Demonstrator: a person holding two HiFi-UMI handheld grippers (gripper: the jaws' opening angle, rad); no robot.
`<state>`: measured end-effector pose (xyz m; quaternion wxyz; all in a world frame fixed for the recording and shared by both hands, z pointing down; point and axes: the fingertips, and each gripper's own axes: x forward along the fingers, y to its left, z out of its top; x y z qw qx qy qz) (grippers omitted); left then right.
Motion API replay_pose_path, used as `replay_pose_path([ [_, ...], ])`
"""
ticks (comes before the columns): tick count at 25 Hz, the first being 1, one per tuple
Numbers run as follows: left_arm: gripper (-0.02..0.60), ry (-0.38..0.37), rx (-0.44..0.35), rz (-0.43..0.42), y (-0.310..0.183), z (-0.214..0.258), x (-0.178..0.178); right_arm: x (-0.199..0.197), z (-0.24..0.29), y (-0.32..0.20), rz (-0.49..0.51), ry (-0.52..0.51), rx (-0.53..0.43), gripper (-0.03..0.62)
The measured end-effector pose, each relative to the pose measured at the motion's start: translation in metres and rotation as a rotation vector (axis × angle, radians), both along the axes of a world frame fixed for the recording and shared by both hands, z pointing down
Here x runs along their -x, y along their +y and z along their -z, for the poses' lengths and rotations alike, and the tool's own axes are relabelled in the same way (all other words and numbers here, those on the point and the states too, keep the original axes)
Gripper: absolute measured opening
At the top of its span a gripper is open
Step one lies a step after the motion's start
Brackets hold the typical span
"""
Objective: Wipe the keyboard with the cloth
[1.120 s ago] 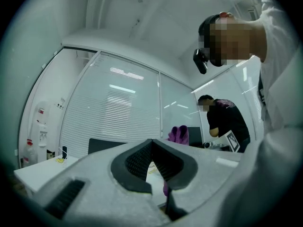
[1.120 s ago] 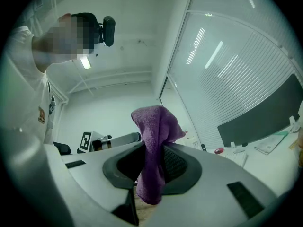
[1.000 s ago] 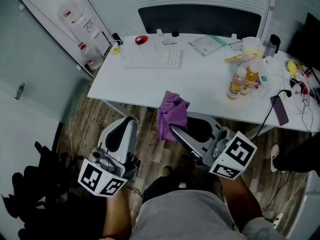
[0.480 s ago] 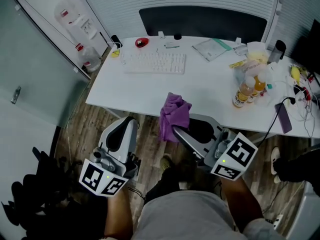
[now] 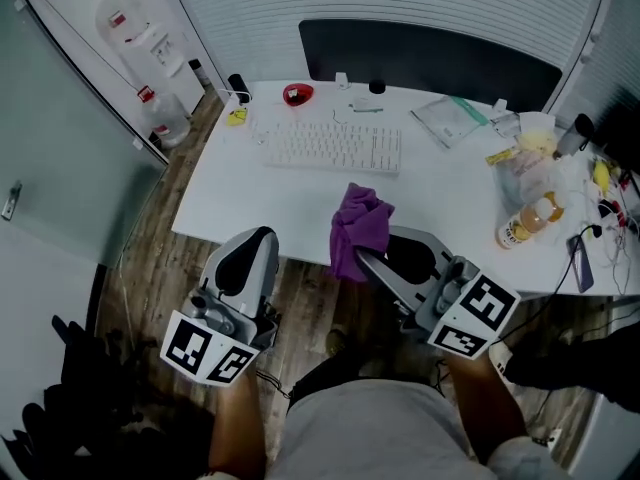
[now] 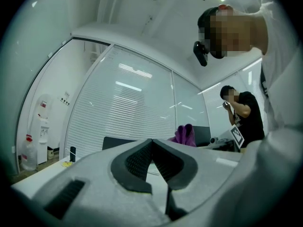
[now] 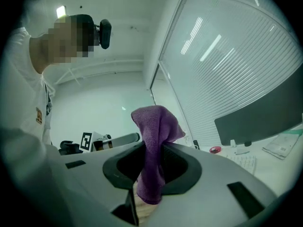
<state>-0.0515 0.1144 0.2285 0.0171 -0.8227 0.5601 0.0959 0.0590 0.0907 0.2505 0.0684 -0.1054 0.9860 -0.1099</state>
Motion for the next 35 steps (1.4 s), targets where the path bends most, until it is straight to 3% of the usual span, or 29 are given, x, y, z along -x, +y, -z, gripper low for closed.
replay_pose_path([
  [7, 0.015, -0.017, 0.019, -0.046, -0.037, -0.011, 0.060, 0.057, -0.008, -0.033, -0.069, 0.036, 0.007, 0.084],
  [14, 0.015, -0.011, 0.057, -0.060, -0.069, -0.026, 0.091, 0.079, -0.018, -0.056, -0.116, 0.086, 0.034, 0.084],
  [27, 0.017, -0.031, 0.200, 0.005, -0.141, -0.067, 0.125, 0.105, -0.041, -0.124, -0.129, 0.100, 0.126, 0.084],
  [35, 0.017, -0.072, 0.349, 0.086, -0.207, -0.108, 0.151, 0.125, -0.059, -0.190, -0.116, 0.139, 0.178, 0.084],
])
